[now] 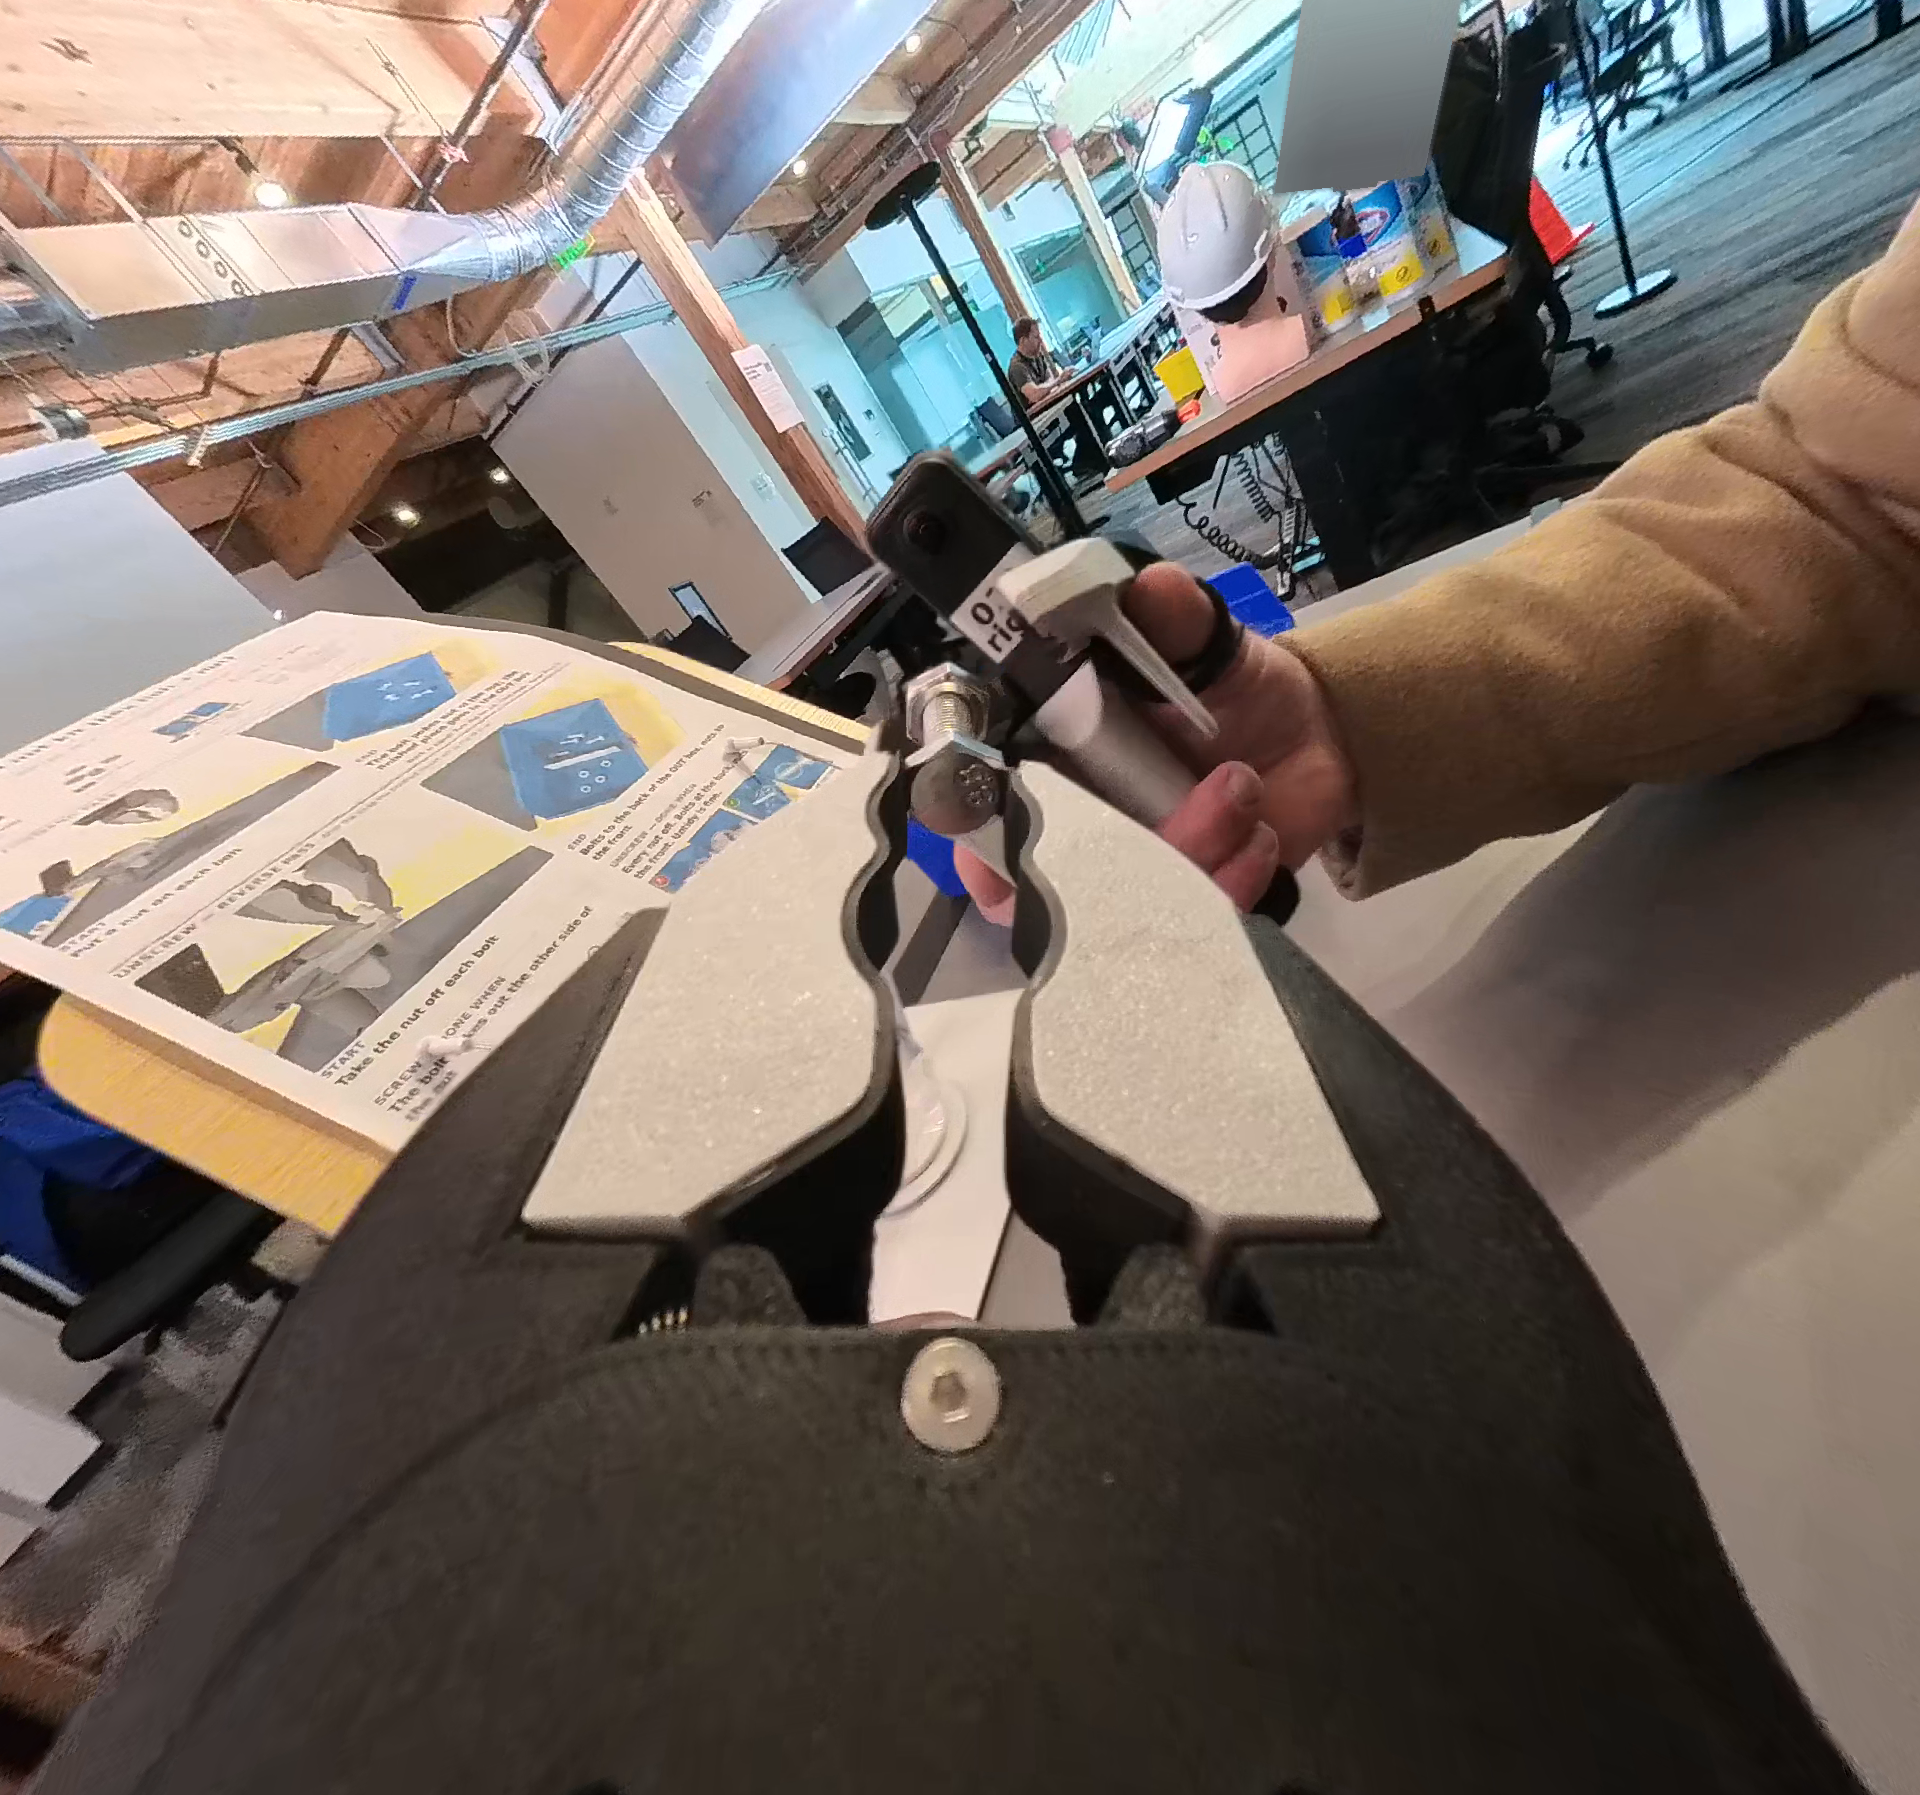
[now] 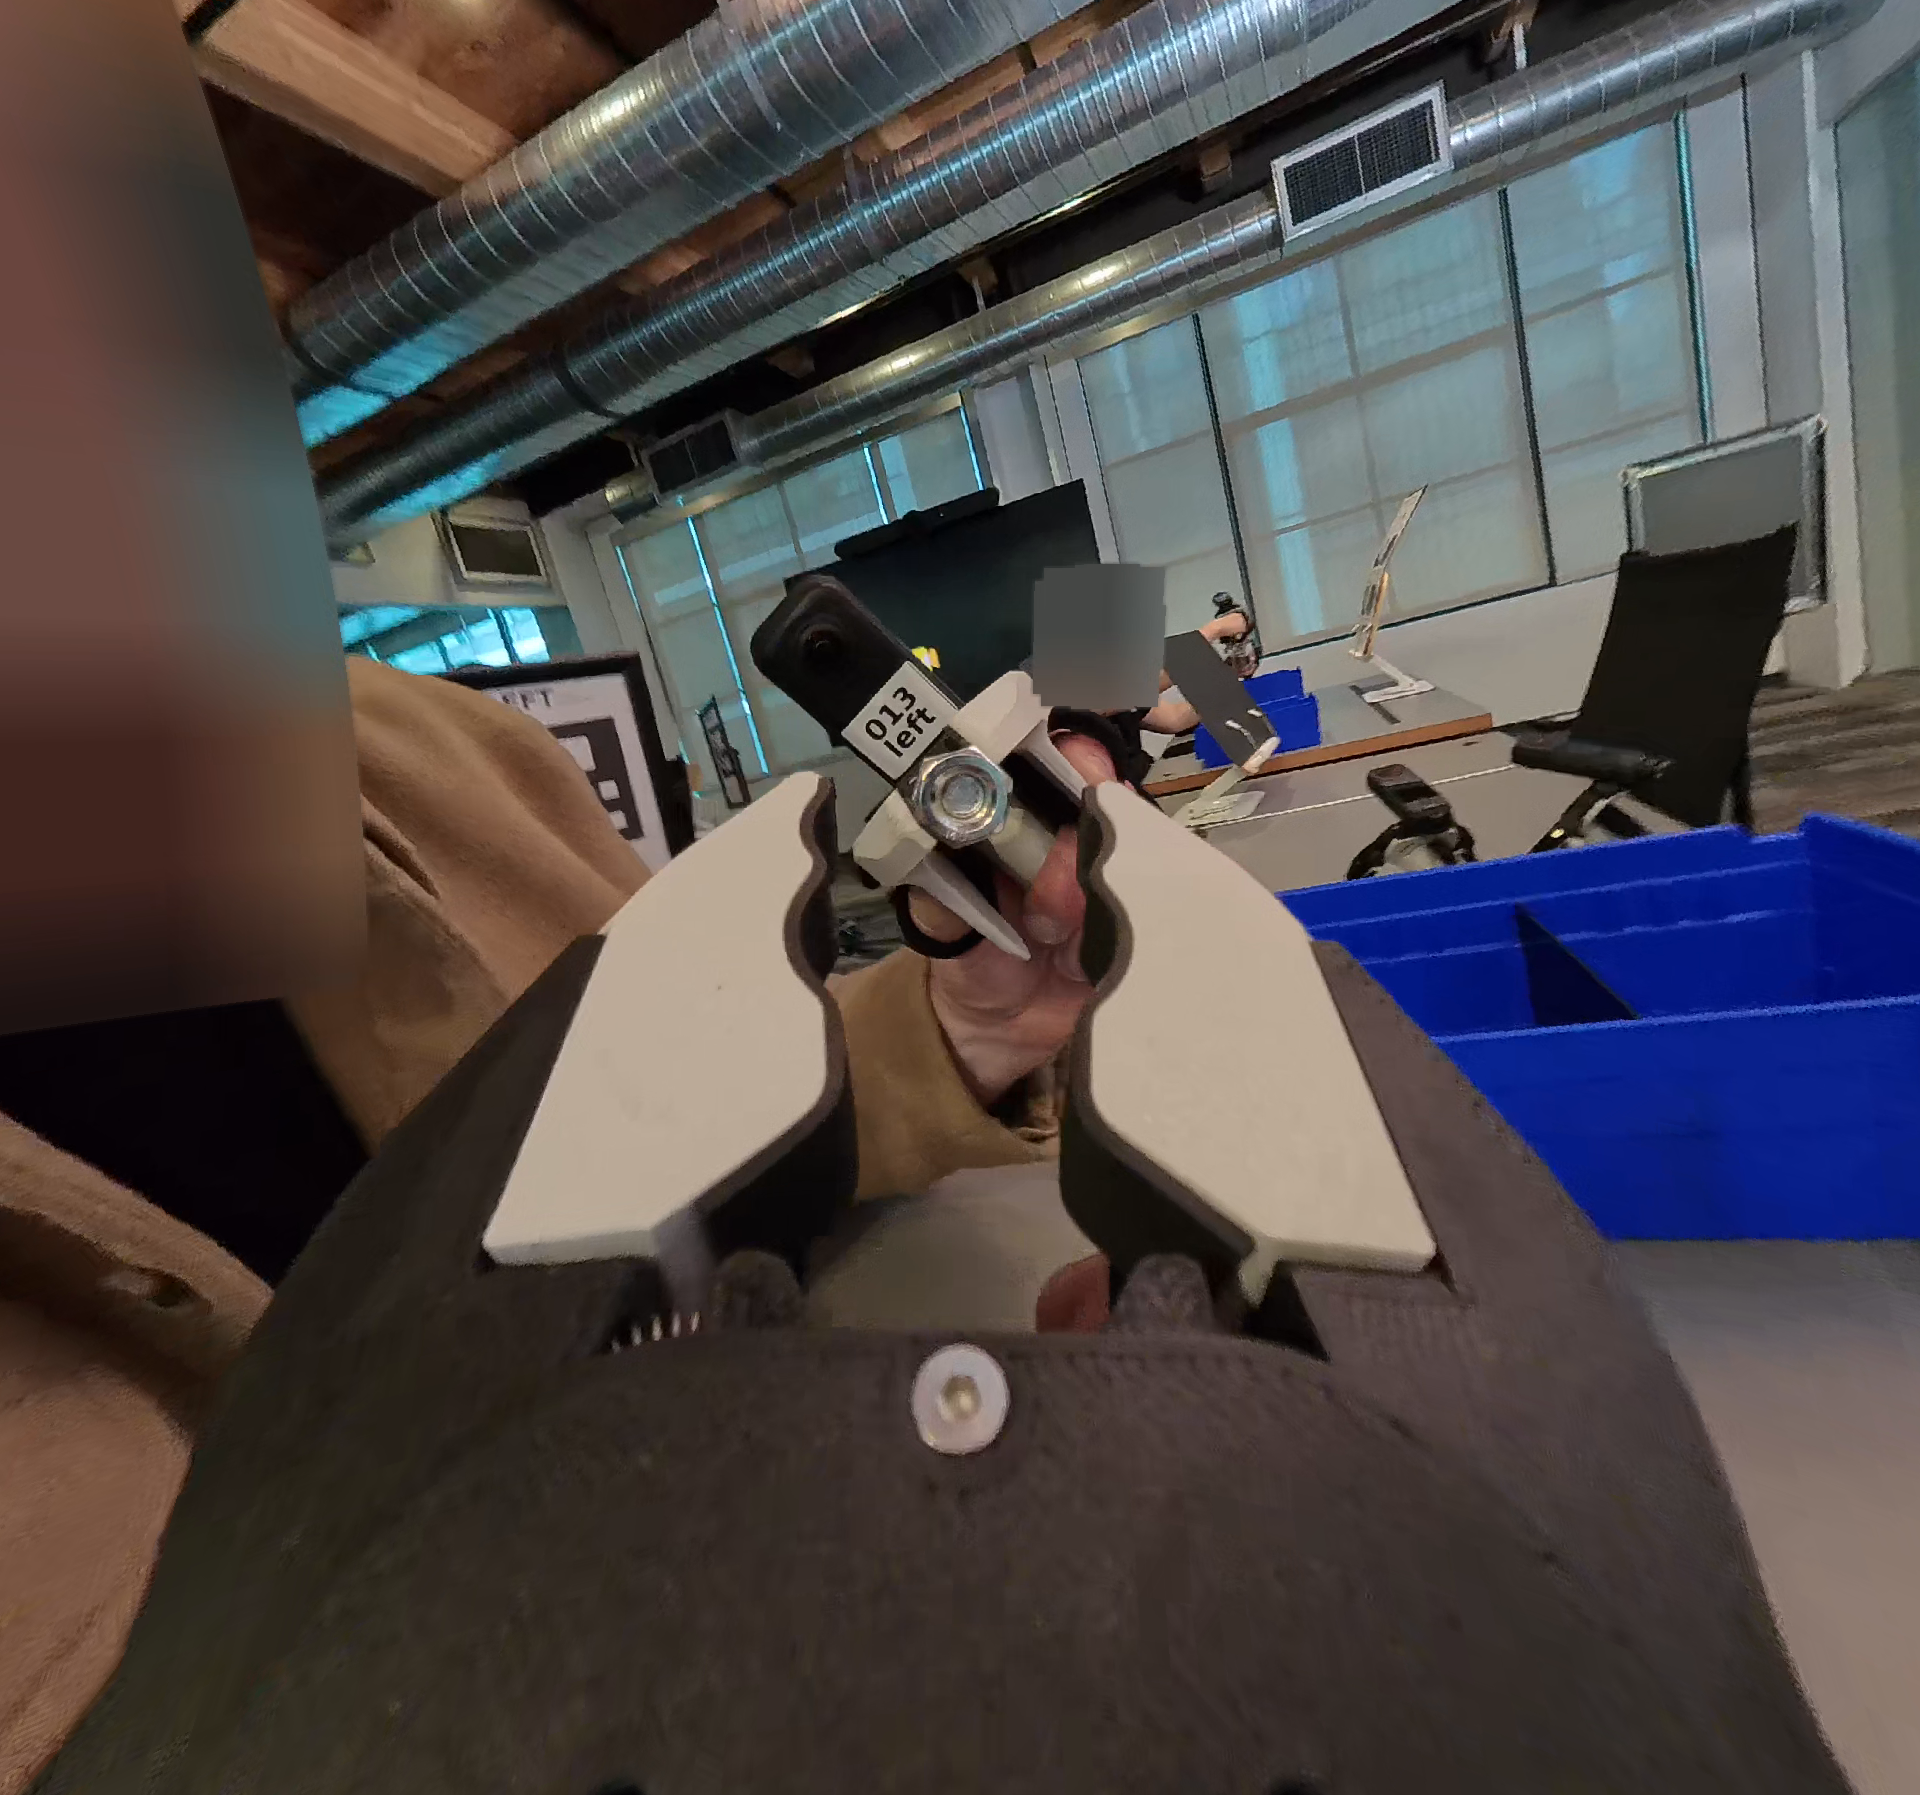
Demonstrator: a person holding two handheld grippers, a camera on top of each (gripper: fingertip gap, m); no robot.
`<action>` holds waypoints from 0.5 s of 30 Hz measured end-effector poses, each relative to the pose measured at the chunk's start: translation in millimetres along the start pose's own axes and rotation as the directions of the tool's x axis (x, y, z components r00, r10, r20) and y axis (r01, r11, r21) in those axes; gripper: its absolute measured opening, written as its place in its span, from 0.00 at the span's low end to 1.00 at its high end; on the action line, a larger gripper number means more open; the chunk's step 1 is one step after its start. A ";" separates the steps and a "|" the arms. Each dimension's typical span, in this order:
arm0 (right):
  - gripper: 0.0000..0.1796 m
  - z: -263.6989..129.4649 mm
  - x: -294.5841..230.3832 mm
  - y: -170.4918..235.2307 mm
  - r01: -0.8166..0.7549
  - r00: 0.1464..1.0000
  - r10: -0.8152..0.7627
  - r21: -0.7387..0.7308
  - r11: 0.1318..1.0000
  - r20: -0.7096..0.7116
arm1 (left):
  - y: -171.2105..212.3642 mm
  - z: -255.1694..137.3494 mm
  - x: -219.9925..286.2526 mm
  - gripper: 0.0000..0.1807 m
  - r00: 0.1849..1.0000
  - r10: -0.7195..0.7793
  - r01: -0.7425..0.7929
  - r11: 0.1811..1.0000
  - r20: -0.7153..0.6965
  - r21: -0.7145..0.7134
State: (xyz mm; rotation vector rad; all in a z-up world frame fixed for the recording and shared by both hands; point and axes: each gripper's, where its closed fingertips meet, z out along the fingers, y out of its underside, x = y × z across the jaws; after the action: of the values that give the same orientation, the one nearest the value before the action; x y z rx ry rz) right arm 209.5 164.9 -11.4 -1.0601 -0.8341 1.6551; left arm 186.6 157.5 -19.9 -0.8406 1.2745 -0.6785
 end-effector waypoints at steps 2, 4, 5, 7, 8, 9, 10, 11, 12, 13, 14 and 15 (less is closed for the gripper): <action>0.25 0.6 -4.4 0.1 0.061 0.998 -0.061 -0.019 0.998 0.000 | -0.7 0.0 0.6 0.09 1.000 -0.022 0.022 1.000 -0.011 0.014; 0.24 2.0 -9.7 0.6 0.114 0.993 -0.114 -0.038 0.993 0.007 | -0.9 0.4 0.9 0.09 0.999 -0.039 0.039 0.999 -0.018 0.023; 0.24 2.9 -12.2 0.8 0.147 0.989 -0.147 -0.045 0.988 0.006 | -0.7 0.6 1.9 0.09 0.999 -0.044 0.044 0.999 -0.026 0.024; 0.24 5.2 -15.1 1.9 0.184 0.983 -0.184 -0.062 0.981 0.002 | -0.8 1.2 3.2 0.09 0.998 -0.048 0.049 0.998 -0.034 0.027; 0.24 6.2 -15.4 3.1 0.189 0.982 -0.190 -0.073 0.979 0.001 | -1.4 1.6 3.8 0.09 0.998 -0.053 0.055 0.998 -0.038 0.032; 0.24 6.6 -15.9 3.4 0.195 0.981 -0.195 -0.074 0.978 0.001 | -1.6 2.0 4.4 0.09 0.998 -0.055 0.056 0.998 -0.039 0.032; 0.23 6.6 -16.1 3.2 0.197 0.980 -0.197 -0.072 0.978 0.001 | -1.7 2.4 4.8 0.09 0.998 -0.052 0.054 0.998 -0.040 0.032; 0.23 6.3 -16.3 3.4 0.196 0.981 -0.196 -0.074 0.978 0.003 | -2.0 2.6 5.1 0.09 0.998 -0.052 0.053 0.998 -0.039 0.032; 0.24 6.1 -16.5 3.9 0.198 0.980 -0.198 -0.078 0.977 0.006 | -2.2 2.8 5.0 0.09 0.998 -0.051 0.052 0.998 -0.037 0.032; 0.23 6.0 -16.5 4.4 0.202 0.979 -0.202 -0.081 0.976 0.005 | -2.5 2.7 4.8 0.09 0.998 -0.052 0.053 0.998 -0.036 0.033; 0.23 6.4 -16.0 5.6 0.204 0.979 -0.204 -0.091 0.975 0.003 | -3.0 2.6 4.6 0.09 0.998 -0.056 0.057 0.998 -0.036 0.037; 0.23 7.1 -16.0 7.8 0.205 0.979 -0.206 -0.104 0.973 0.004 | -3.4 2.3 4.2 0.09 0.998 -0.058 0.060 0.997 -0.034 0.041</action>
State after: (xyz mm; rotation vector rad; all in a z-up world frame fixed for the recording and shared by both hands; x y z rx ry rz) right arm 202.6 147.0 -11.4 -1.0128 -1.0002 1.4467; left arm 189.7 152.6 -19.0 -0.8384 1.2642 -0.7663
